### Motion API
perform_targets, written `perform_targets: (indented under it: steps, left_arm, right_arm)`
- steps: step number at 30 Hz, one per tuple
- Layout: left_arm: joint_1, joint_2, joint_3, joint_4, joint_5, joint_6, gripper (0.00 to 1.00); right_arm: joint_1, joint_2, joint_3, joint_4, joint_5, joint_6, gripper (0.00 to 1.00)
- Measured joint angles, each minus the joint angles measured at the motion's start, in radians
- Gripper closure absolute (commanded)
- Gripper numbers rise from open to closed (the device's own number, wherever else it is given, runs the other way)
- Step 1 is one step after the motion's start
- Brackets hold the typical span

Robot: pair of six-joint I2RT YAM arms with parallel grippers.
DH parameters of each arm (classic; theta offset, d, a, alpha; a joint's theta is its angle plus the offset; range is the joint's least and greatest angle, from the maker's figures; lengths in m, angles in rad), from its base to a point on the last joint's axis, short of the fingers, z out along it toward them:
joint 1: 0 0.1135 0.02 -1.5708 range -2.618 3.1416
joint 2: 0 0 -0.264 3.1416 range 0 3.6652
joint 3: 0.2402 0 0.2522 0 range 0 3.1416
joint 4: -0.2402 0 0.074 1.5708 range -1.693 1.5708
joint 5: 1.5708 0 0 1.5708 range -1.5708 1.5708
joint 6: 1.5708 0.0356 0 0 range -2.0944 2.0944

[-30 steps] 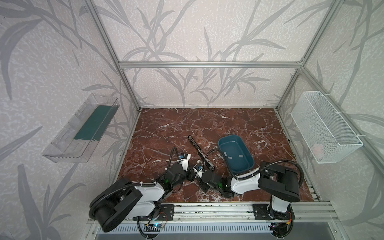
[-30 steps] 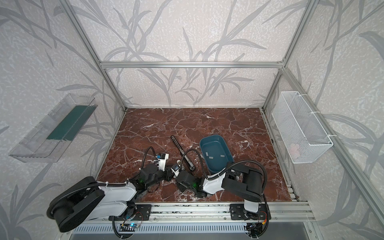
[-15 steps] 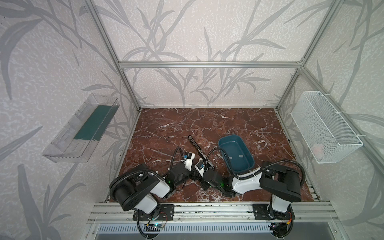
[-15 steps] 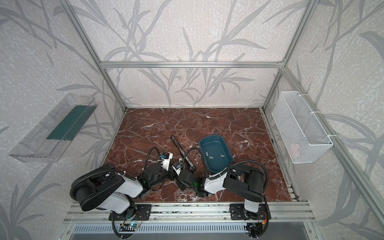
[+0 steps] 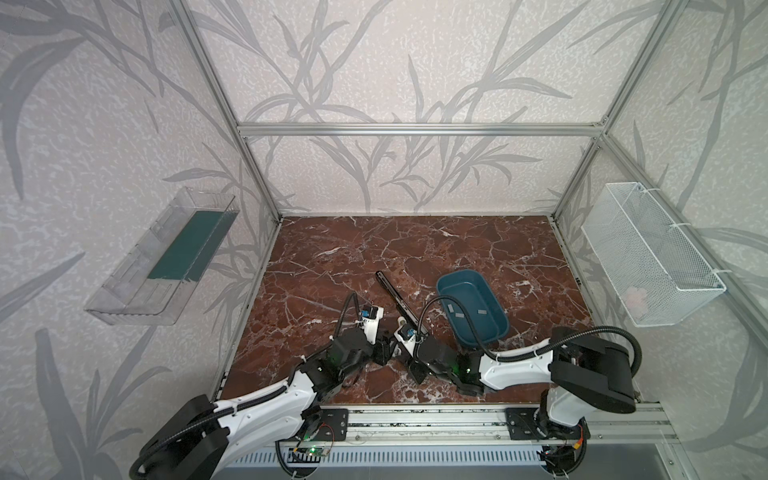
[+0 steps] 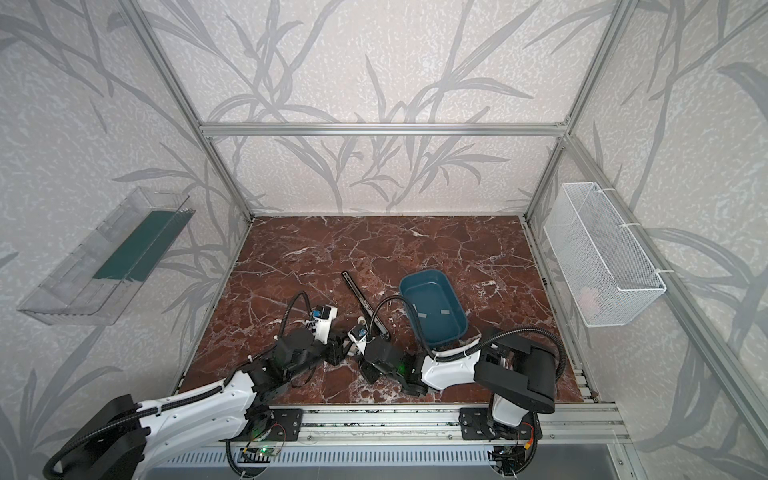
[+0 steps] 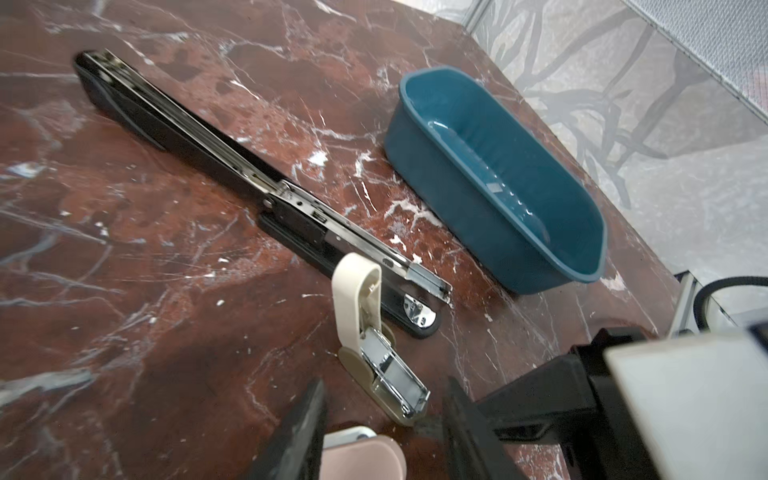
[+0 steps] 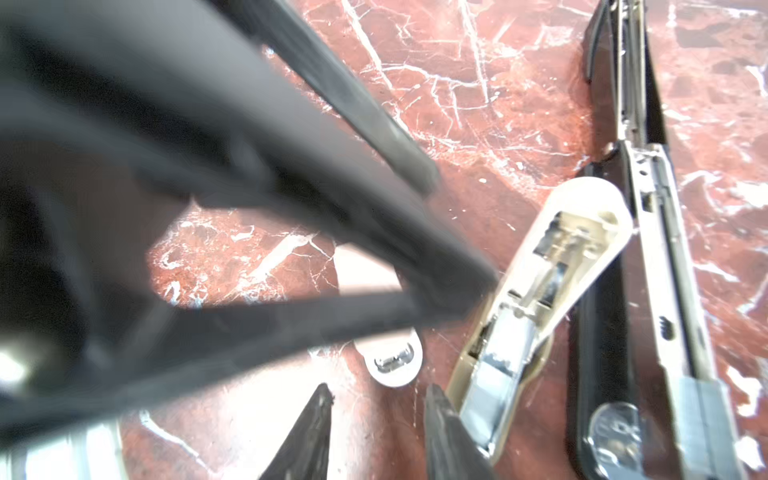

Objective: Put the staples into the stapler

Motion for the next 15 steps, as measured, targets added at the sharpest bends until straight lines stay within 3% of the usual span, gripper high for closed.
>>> perform_targets:
  steps: [9, 15]
  left_arm:
    - [0.004, -0.229, -0.026, -0.224, -0.177, -0.049, 0.55]
    - [0.008, -0.313, -0.053, -0.29, -0.203, -0.084, 0.55]
  right_arm:
    - [0.0, -0.077, 0.025, -0.066, 0.008, -0.012, 0.68]
    - [-0.005, -0.036, 0.129, -0.133, 0.038, -0.018, 0.74]
